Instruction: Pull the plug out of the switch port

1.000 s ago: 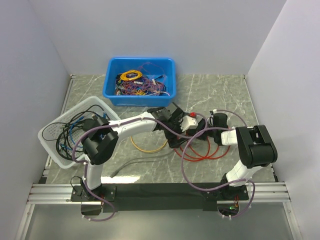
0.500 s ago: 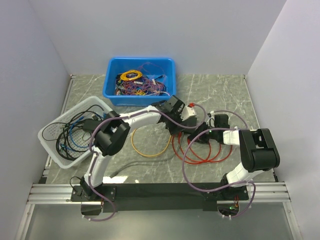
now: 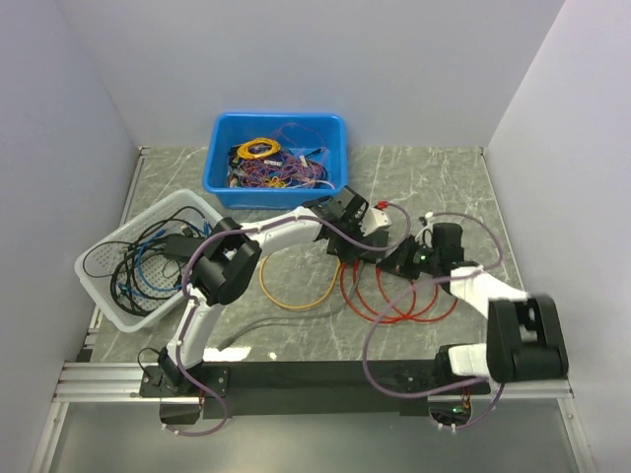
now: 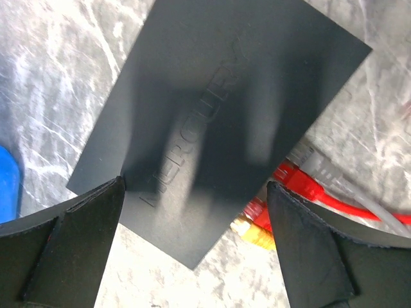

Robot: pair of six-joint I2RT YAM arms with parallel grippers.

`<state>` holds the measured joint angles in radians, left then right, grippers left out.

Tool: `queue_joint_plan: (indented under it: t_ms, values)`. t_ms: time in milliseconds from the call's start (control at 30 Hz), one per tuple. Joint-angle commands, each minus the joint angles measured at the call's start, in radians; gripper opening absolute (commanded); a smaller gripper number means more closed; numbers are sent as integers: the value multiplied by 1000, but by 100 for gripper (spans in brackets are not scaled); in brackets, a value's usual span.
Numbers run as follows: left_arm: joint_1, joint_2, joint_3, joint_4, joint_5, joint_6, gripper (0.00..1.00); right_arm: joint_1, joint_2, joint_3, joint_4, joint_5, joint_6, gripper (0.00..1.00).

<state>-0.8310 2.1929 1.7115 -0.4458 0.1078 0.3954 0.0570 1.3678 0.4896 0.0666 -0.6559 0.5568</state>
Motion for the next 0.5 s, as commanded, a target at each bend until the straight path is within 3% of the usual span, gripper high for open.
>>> queue_joint_plan:
  t_ms: [0,167,333,467]
  values:
    - [-2,-56,49,-73,39,-29,98,-17,-215,50,-59,113,20,0]
    - [1,-169,94,-142,120,-43,99,-22,-456,231,-192,338,15,0]
    - [9,-295,154,-182,230,-72,99,-19,-570,424,-192,450,5,0]
    - [16,-355,285,-264,325,-96,99,-11,-604,602,-136,483,-14,0]
